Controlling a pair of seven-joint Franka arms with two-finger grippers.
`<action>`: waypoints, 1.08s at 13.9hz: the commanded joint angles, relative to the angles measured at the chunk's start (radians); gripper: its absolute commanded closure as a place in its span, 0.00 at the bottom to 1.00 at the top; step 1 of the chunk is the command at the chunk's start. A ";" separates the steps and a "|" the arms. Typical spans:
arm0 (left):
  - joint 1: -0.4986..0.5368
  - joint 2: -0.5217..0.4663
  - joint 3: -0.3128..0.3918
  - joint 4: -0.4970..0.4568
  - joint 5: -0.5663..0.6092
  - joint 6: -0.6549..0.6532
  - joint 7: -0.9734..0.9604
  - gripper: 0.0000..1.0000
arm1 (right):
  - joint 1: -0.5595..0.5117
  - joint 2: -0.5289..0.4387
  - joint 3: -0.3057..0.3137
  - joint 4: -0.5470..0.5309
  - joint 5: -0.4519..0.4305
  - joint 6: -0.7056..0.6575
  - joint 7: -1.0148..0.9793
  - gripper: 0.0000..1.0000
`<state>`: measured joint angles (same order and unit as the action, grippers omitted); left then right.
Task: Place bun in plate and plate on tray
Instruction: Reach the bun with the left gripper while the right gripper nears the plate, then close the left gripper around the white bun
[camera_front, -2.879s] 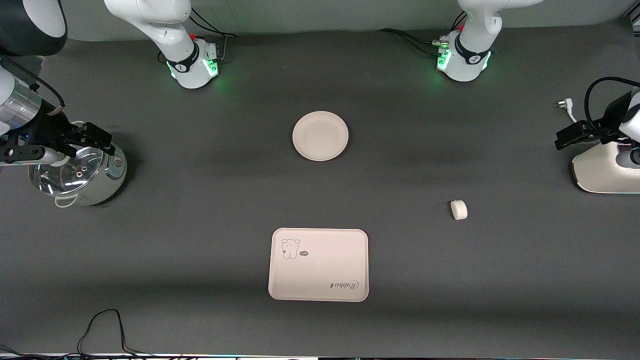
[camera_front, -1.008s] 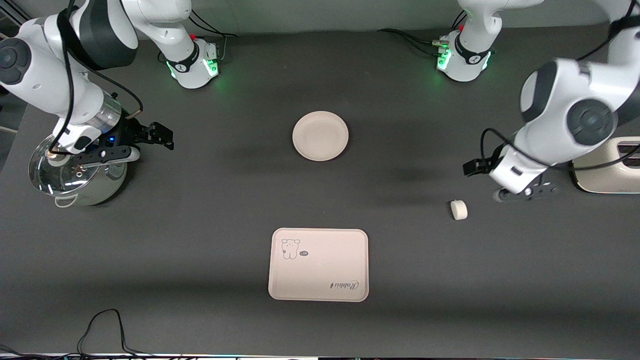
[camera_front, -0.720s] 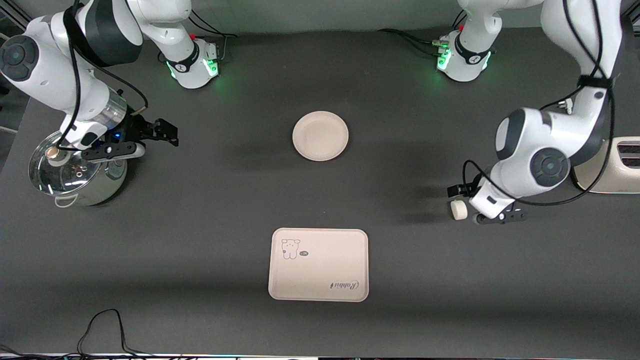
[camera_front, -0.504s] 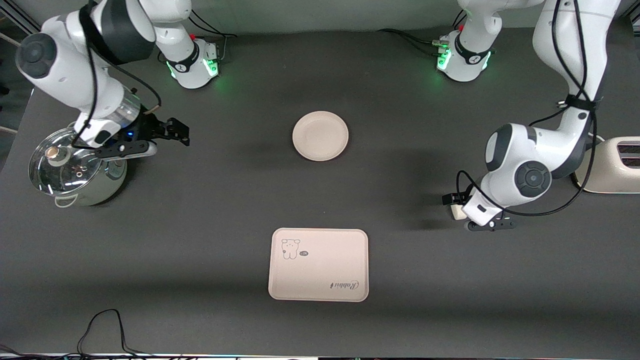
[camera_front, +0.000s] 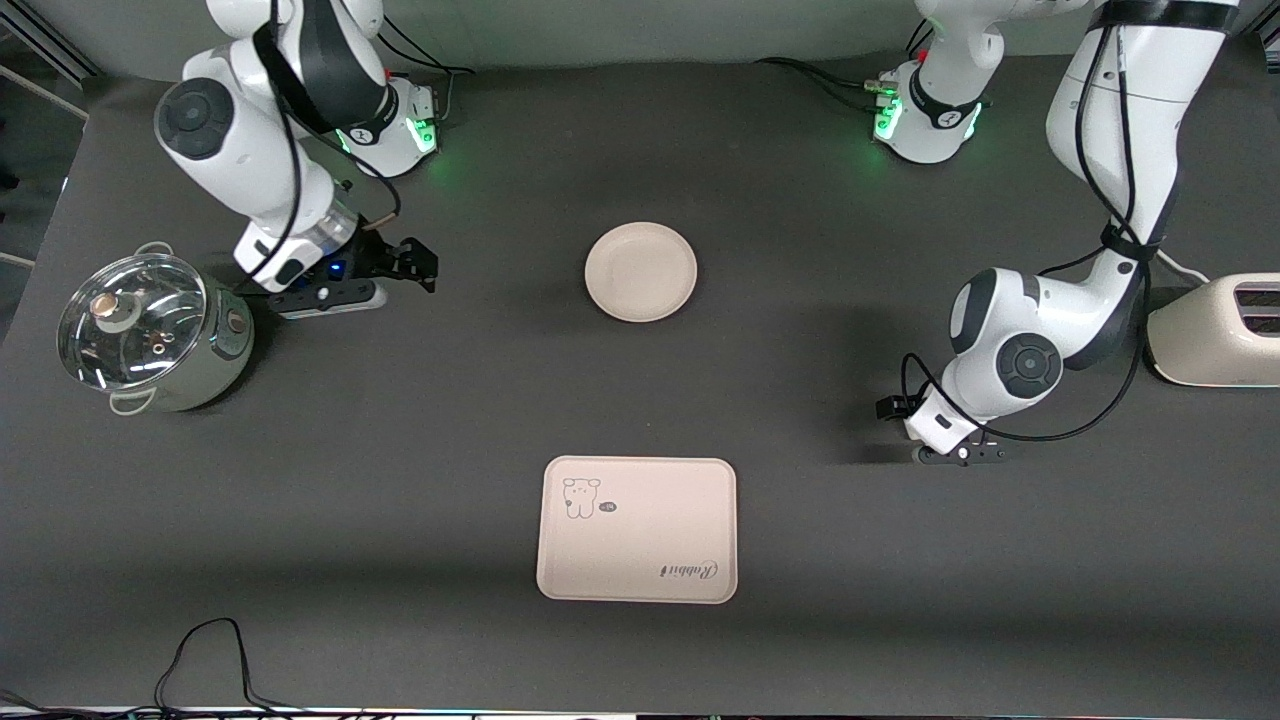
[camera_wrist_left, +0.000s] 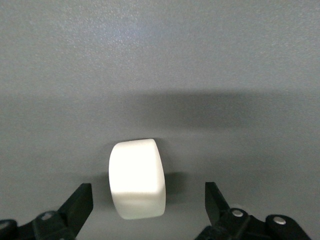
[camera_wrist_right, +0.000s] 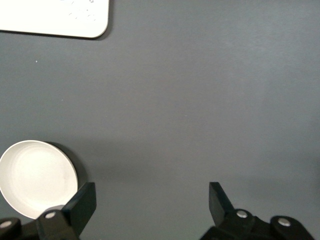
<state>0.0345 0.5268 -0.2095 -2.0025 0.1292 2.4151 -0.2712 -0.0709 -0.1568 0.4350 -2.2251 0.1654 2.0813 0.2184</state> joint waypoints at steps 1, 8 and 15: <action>0.008 -0.002 0.001 -0.009 0.015 0.016 0.017 0.00 | -0.003 0.040 0.013 -0.001 0.037 0.039 0.018 0.00; 0.018 -0.002 0.001 -0.009 0.015 0.016 0.020 0.90 | 0.046 0.031 0.050 -0.085 0.100 0.109 0.050 0.00; 0.009 -0.100 -0.007 -0.006 0.003 -0.109 0.001 1.00 | 0.075 0.049 0.050 -0.116 0.148 0.187 0.108 0.00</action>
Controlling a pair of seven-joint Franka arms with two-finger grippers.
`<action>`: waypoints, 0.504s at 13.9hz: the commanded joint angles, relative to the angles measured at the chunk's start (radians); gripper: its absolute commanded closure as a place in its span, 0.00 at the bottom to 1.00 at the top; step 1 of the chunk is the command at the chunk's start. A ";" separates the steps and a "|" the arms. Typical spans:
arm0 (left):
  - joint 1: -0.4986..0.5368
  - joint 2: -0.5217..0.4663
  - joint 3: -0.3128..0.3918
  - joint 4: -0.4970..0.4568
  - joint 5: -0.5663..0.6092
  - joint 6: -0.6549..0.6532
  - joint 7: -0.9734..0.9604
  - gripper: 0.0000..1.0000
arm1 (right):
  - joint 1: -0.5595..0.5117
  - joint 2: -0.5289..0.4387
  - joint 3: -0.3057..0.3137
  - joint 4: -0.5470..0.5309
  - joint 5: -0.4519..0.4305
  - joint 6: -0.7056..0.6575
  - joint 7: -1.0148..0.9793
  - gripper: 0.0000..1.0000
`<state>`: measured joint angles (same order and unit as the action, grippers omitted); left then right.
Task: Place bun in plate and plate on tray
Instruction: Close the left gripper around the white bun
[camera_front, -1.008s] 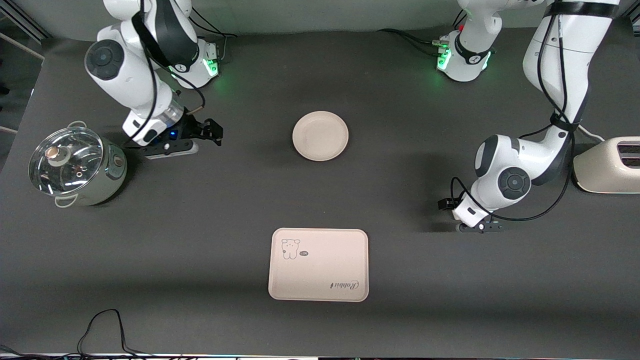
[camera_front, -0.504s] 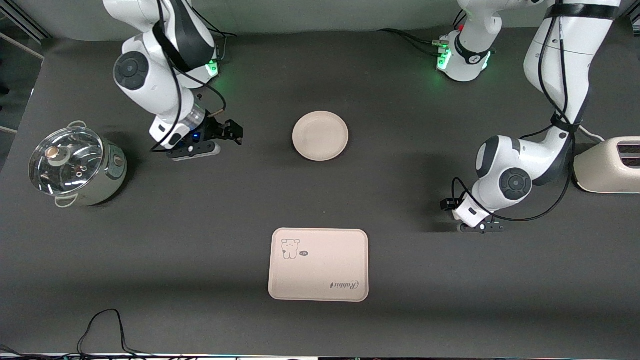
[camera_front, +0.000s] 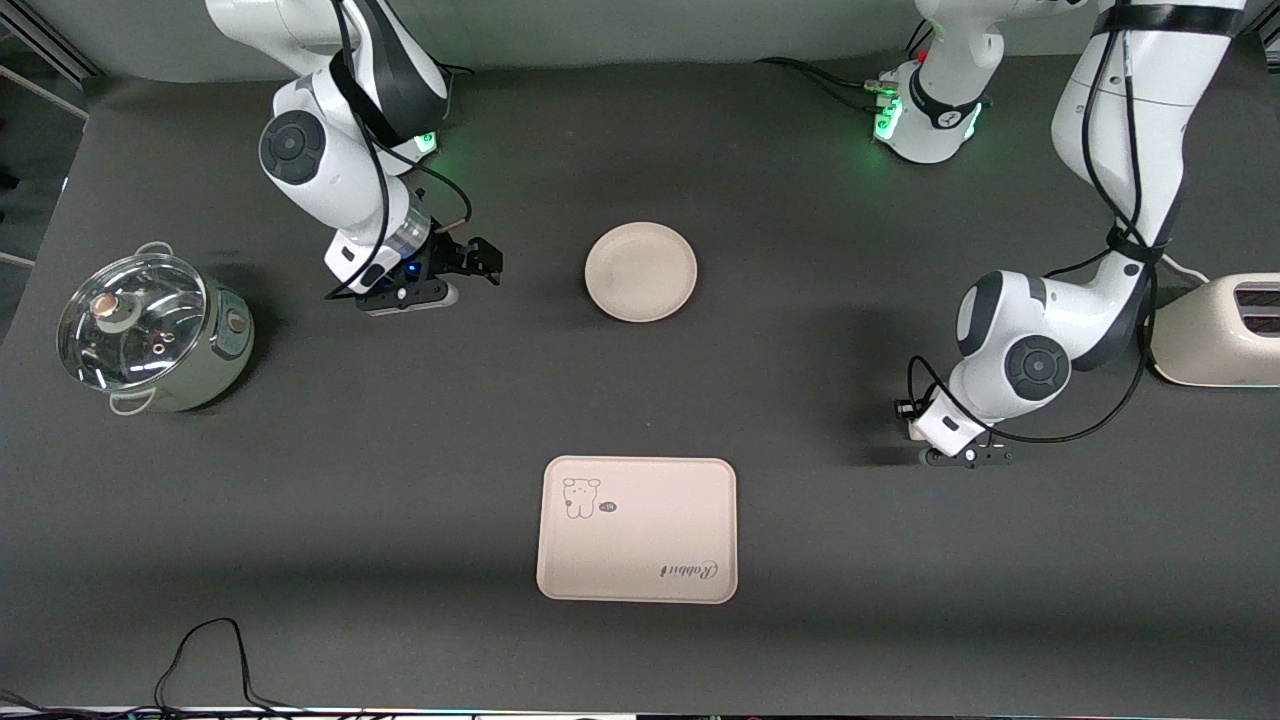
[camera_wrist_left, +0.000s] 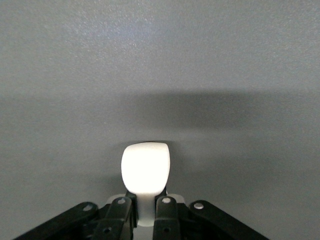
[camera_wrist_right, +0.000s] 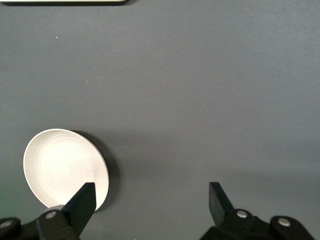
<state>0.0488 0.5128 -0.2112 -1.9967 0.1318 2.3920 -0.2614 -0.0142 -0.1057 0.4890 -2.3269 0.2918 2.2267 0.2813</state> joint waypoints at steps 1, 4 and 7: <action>-0.013 -0.141 -0.013 -0.010 -0.001 -0.155 -0.019 1.00 | 0.040 0.004 -0.004 -0.028 0.021 0.069 0.065 0.00; -0.017 -0.331 -0.097 -0.005 -0.065 -0.380 -0.082 0.98 | 0.057 0.011 -0.004 -0.072 0.023 0.148 0.068 0.00; -0.021 -0.523 -0.158 0.021 -0.198 -0.586 -0.085 0.97 | 0.071 0.031 -0.004 -0.077 0.023 0.165 0.070 0.00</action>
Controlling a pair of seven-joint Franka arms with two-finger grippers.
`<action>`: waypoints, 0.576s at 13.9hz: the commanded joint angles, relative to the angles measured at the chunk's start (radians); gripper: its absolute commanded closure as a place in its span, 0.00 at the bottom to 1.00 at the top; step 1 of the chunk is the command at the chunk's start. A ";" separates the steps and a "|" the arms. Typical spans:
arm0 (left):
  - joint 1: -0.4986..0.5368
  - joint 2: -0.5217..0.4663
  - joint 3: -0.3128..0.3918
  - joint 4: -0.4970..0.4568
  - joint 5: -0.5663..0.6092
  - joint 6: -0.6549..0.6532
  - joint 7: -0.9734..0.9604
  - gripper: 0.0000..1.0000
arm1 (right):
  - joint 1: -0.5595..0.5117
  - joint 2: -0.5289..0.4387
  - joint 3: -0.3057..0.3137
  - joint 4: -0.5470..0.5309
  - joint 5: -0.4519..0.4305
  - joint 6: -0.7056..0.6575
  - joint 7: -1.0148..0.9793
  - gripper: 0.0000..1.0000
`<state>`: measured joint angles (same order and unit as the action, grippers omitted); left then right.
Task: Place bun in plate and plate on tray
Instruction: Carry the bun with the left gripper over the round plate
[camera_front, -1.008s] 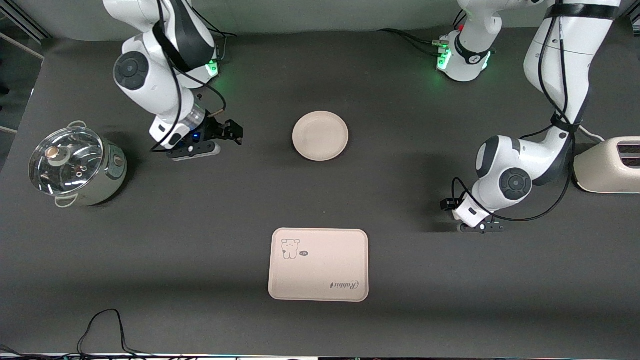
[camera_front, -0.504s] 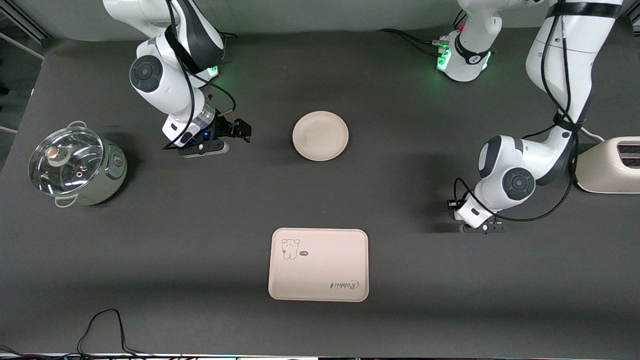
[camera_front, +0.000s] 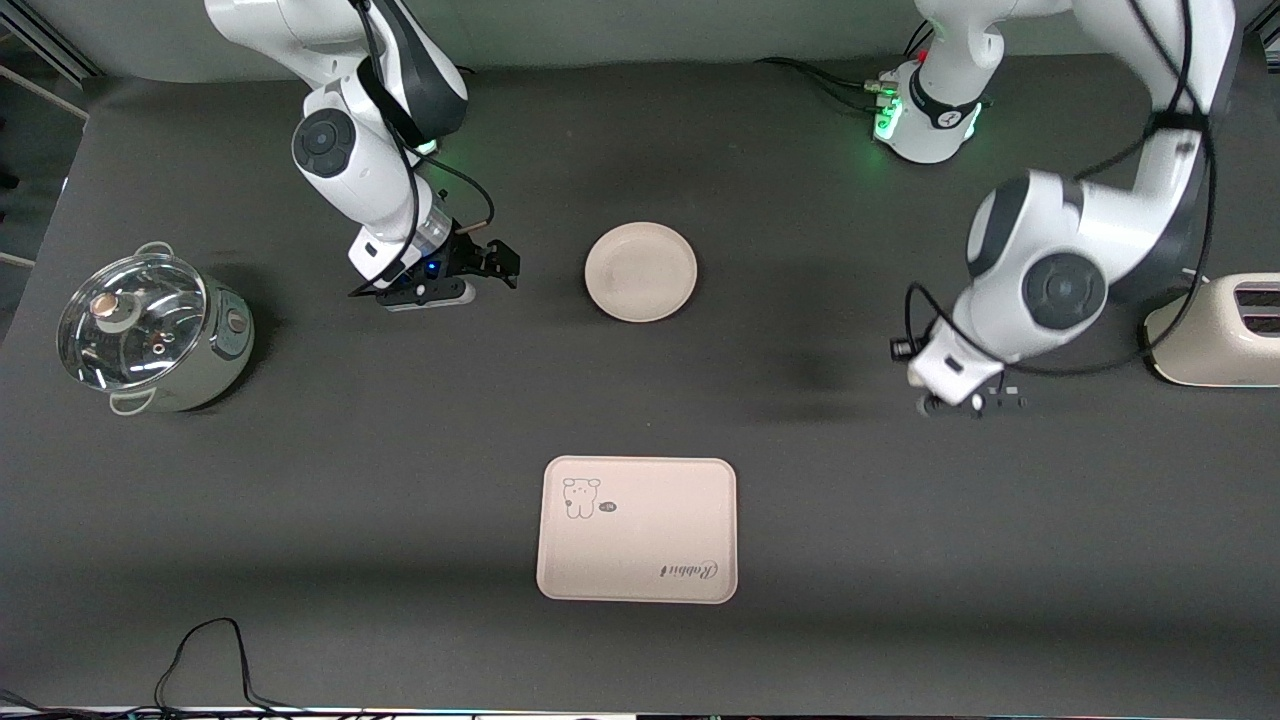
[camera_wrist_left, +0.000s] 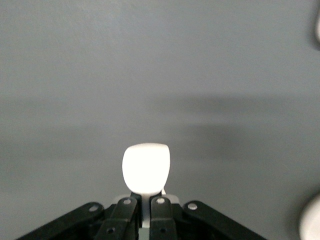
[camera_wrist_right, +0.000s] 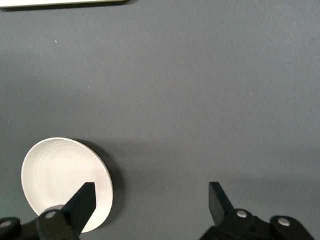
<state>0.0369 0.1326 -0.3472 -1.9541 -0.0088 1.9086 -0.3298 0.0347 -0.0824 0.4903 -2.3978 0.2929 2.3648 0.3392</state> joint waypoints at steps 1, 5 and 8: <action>-0.020 -0.186 -0.047 0.004 -0.083 -0.159 -0.034 0.97 | 0.030 0.007 -0.006 -0.006 0.022 0.028 0.012 0.00; -0.107 -0.239 -0.090 0.082 -0.114 -0.223 -0.182 0.96 | 0.030 0.024 -0.007 -0.014 0.022 0.045 0.011 0.00; -0.224 -0.130 -0.154 0.126 -0.111 -0.111 -0.439 0.96 | 0.030 0.024 -0.009 -0.014 0.022 0.072 0.011 0.00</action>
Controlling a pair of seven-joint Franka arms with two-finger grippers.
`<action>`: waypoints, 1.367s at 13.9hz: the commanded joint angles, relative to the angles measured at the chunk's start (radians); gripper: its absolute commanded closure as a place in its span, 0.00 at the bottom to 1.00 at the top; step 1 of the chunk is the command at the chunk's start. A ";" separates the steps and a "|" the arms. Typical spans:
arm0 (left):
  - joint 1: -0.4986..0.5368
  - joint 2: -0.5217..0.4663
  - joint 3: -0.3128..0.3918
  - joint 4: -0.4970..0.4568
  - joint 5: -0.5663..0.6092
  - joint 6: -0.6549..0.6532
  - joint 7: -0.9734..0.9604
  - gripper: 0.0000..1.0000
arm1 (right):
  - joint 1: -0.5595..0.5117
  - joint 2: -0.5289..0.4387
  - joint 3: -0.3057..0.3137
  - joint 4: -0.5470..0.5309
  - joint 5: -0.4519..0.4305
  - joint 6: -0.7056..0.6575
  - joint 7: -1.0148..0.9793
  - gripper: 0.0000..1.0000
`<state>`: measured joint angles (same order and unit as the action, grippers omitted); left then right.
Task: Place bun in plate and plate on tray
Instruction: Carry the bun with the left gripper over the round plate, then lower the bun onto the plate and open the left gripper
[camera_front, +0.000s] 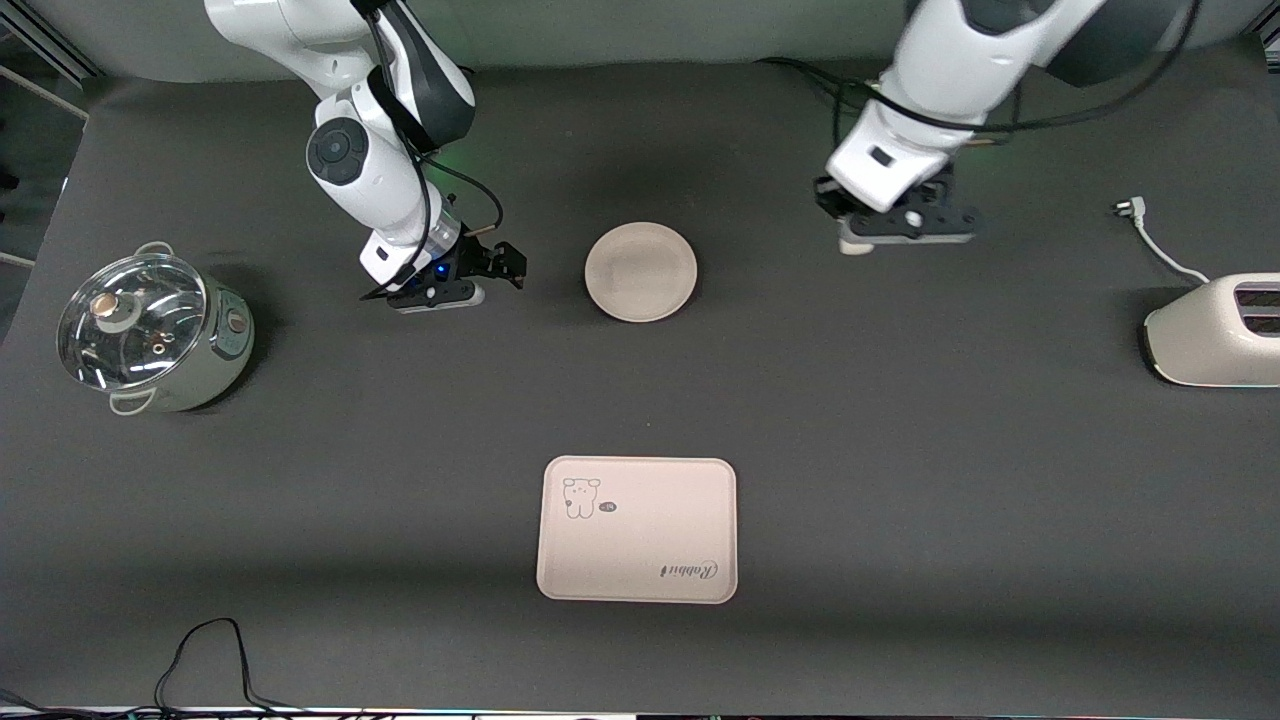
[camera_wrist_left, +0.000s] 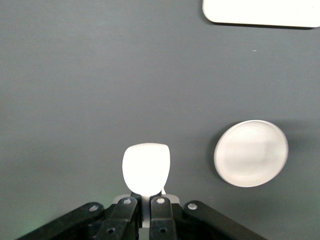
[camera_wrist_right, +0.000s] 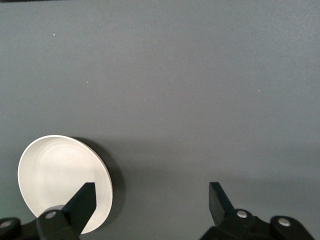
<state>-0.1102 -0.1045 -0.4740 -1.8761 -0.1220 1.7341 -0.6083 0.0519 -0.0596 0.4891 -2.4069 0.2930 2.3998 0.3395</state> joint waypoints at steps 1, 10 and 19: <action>-0.122 0.158 -0.043 0.057 0.016 0.121 -0.236 0.94 | 0.011 0.009 -0.007 -0.003 0.021 0.051 0.010 0.00; -0.370 0.477 -0.044 -0.050 0.203 0.525 -0.507 0.93 | 0.011 0.040 -0.010 -0.001 0.021 0.094 0.009 0.00; -0.436 0.695 -0.040 -0.051 0.456 0.660 -0.711 0.91 | 0.014 0.041 -0.010 -0.003 0.021 0.094 0.010 0.00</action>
<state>-0.5186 0.5872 -0.5282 -1.9366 0.3081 2.3876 -1.2716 0.0519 -0.0202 0.4849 -2.4084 0.2930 2.4769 0.3395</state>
